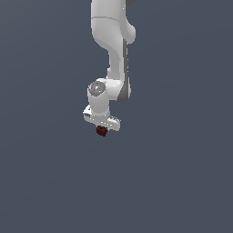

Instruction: Pick up the object and move it to a goal position.

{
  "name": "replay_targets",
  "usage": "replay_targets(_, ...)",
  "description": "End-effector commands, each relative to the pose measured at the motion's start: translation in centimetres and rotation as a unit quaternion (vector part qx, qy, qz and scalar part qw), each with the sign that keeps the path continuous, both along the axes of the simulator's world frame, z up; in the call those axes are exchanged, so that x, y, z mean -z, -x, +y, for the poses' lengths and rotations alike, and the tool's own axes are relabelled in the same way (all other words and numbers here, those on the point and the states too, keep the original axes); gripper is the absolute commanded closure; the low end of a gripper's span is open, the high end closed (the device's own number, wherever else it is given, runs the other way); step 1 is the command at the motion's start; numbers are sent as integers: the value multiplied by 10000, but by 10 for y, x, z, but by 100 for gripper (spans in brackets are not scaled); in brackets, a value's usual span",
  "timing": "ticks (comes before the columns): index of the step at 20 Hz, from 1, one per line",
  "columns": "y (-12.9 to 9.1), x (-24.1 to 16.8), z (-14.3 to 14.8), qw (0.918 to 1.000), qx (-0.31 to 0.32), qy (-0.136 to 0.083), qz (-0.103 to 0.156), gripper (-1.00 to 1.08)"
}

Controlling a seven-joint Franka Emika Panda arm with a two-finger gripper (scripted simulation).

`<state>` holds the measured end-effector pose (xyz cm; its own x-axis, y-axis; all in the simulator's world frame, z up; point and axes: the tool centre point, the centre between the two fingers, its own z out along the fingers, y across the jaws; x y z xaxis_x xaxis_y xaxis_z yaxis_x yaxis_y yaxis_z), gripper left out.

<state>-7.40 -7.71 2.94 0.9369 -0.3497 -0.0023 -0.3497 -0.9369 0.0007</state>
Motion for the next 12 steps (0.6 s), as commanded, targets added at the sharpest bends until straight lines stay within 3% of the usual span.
replay_targets(1, -2, -6, 3, 10000, -3, 1, -12, 108)
replay_targets(12, -22, -70, 43, 10000, -1, 4, -11, 108)
